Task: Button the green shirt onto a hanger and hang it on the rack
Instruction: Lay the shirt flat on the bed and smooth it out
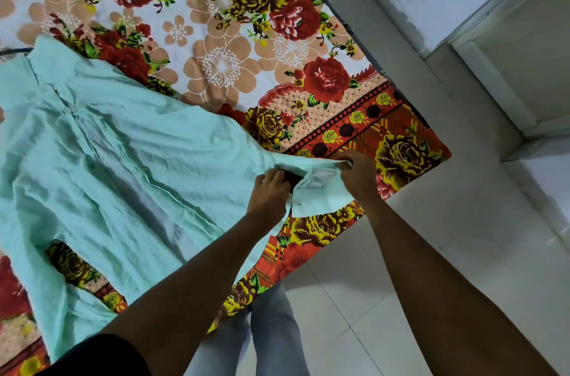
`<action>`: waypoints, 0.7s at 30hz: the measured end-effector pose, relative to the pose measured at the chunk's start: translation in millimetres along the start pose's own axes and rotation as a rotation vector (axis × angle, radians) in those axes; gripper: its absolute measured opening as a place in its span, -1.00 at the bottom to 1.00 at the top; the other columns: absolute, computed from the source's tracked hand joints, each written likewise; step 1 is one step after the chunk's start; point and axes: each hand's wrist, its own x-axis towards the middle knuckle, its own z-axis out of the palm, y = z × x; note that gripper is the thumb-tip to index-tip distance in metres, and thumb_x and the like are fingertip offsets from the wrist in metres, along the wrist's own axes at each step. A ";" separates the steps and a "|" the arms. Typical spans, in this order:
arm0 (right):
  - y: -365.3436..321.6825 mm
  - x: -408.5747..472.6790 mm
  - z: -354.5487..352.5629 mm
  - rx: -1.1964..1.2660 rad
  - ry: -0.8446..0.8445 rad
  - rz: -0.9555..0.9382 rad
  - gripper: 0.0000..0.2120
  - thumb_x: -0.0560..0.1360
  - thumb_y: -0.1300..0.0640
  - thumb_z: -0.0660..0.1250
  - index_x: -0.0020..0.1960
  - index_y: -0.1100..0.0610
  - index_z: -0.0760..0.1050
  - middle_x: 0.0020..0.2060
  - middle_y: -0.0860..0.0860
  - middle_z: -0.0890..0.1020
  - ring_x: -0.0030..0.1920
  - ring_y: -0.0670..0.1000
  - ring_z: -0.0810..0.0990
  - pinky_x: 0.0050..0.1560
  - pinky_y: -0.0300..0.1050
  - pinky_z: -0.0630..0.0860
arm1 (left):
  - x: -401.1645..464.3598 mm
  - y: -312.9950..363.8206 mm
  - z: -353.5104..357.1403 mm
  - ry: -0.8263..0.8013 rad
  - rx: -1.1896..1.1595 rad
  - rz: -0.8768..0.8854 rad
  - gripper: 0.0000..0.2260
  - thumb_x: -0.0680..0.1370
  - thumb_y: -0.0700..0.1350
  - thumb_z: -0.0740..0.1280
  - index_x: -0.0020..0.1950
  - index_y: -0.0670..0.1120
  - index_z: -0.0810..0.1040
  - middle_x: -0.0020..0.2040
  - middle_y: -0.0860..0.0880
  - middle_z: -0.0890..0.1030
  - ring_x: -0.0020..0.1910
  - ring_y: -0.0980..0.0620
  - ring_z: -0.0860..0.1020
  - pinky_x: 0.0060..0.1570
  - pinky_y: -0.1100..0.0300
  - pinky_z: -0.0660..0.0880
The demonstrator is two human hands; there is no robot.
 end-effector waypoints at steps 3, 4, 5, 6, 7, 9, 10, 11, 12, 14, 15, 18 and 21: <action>4.4 1.1 -0.2 -0.037 0.085 0.037 -0.75 0.44 0.47 0.30 0.02 0.29 0.68 -0.09 0.19 0.73 -0.06 0.10 0.65 -0.08 -0.19 0.42 | -8.4 -6.0 7.1 -0.075 -0.058 -0.038 -0.79 0.37 -0.31 0.43 -0.01 -0.15 0.62 0.10 -0.15 0.59 0.14 -0.21 0.54 -0.02 -0.04 0.50; 4.0 1.9 -1.3 -0.034 0.136 0.038 -0.73 0.43 0.47 0.30 0.03 0.29 0.68 -0.09 0.19 0.73 -0.04 0.12 0.67 -0.07 -0.19 0.43 | -11.8 -7.6 9.6 -0.077 -0.088 -0.043 -0.79 0.41 -0.30 0.41 0.03 -0.16 0.61 0.13 -0.16 0.57 0.17 -0.22 0.54 0.00 -0.05 0.50; 0.8 4.8 -2.6 -0.017 0.184 0.040 -0.72 0.42 0.47 0.30 0.04 0.29 0.68 -0.08 0.19 0.74 -0.02 0.14 0.68 -0.04 -0.18 0.46 | -14.1 -9.4 9.8 -0.068 -0.105 -0.051 -0.79 0.46 -0.27 0.39 0.09 -0.16 0.59 0.17 -0.17 0.56 0.19 -0.22 0.53 0.03 -0.06 0.50; -2.7 8.4 -3.9 0.006 0.221 0.039 -0.71 0.43 0.48 0.30 0.04 0.29 0.68 -0.07 0.19 0.74 -0.01 0.15 0.68 -0.02 -0.17 0.47 | -15.0 -9.8 8.8 -0.050 -0.114 -0.059 -0.78 0.51 -0.21 0.38 0.15 -0.16 0.56 0.20 -0.17 0.56 0.21 -0.22 0.52 0.06 -0.08 0.49; -7.8 12.3 -4.5 0.021 0.229 0.031 -0.72 0.44 0.48 0.30 0.05 0.29 0.68 -0.06 0.19 0.74 0.00 0.14 0.68 0.00 -0.18 0.47 | -14.3 -10.1 6.7 -0.027 -0.122 -0.072 -0.77 0.55 -0.15 0.35 0.19 -0.16 0.54 0.22 -0.17 0.56 0.21 -0.22 0.52 0.08 -0.10 0.49; -14.5 19.2 -0.8 0.016 0.130 -0.002 -0.75 0.47 0.45 0.32 0.07 0.29 0.67 -0.03 0.19 0.73 0.00 0.11 0.66 0.01 -0.18 0.47 | -5.8 -8.9 3.6 0.025 -0.173 -0.103 -0.76 0.60 -0.09 0.29 0.20 -0.18 0.54 0.16 -0.18 0.59 0.14 -0.22 0.54 0.04 -0.09 0.50; -16.1 20.4 1.6 0.010 0.041 -0.015 -0.77 0.49 0.42 0.33 0.09 0.29 0.67 -0.02 0.18 0.72 -0.01 0.08 0.64 0.01 -0.16 0.47 | 1.1 -6.8 2.8 0.044 -0.257 -0.134 -0.77 0.61 -0.09 0.28 0.18 -0.19 0.56 0.12 -0.18 0.61 0.10 -0.23 0.56 0.00 -0.07 0.50; -15.6 19.8 2.8 0.010 -0.038 -0.025 -0.80 0.51 0.38 0.35 0.10 0.28 0.67 -0.02 0.17 0.72 -0.03 0.05 0.61 0.00 -0.15 0.47 | 9.7 -2.8 0.6 0.048 -0.386 -0.182 -0.77 0.61 -0.07 0.27 0.14 -0.19 0.57 0.06 -0.18 0.63 0.05 -0.22 0.58 -0.05 -0.04 0.51; -14.9 18.2 2.2 0.016 -0.091 -0.036 -0.82 0.53 0.34 0.38 0.10 0.26 0.67 -0.02 0.15 0.71 -0.04 0.02 0.60 0.00 -0.16 0.46 | 18.9 2.5 -2.7 0.038 -0.536 -0.247 -0.76 0.62 -0.03 0.28 0.11 -0.18 0.58 0.01 -0.17 0.66 0.01 -0.21 0.60 -0.10 0.01 0.50; -14.6 16.5 -4.2 0.070 -0.145 -0.040 -0.82 0.55 0.29 0.40 0.13 0.23 0.67 -0.03 0.09 0.70 -0.05 -0.03 0.60 0.00 -0.19 0.45 | 35.4 13.6 -10.4 -0.027 -0.847 -0.416 -0.67 0.59 0.09 0.35 0.16 -0.16 0.56 0.02 -0.11 0.67 0.00 -0.12 0.62 -0.10 0.10 0.50; -17.2 16.6 -9.3 0.109 -0.170 -0.044 -0.82 0.56 0.28 0.40 0.14 0.21 0.67 -0.04 0.05 0.69 -0.07 -0.07 0.62 -0.02 -0.21 0.47 | 41.6 18.8 -16.9 -0.090 -0.997 -0.510 -0.60 0.55 0.11 0.42 0.23 -0.15 0.53 0.07 -0.08 0.66 0.03 -0.07 0.61 -0.07 0.12 0.50; -28.5 23.3 -26.8 0.195 -0.233 -0.073 -0.82 0.57 0.28 0.39 0.15 0.18 0.67 -0.04 0.00 0.71 -0.07 -0.16 0.65 -0.06 -0.26 0.55 | 60.2 20.8 -28.2 -0.171 -1.441 -0.626 -0.50 0.45 0.08 0.56 0.25 -0.17 0.55 0.12 -0.05 0.65 0.05 -0.01 0.62 0.06 0.08 0.55; -42.2 33.2 -50.2 0.359 -0.220 -0.053 -0.85 0.57 0.28 0.41 0.11 0.19 0.68 -0.07 0.04 0.74 -0.10 -0.07 0.69 -0.09 -0.22 0.62 | 77.1 16.5 -45.8 0.058 -1.722 -0.620 -0.60 0.44 0.04 0.56 0.14 -0.20 0.68 0.08 -0.11 0.74 0.09 -0.09 0.70 0.27 -0.10 0.56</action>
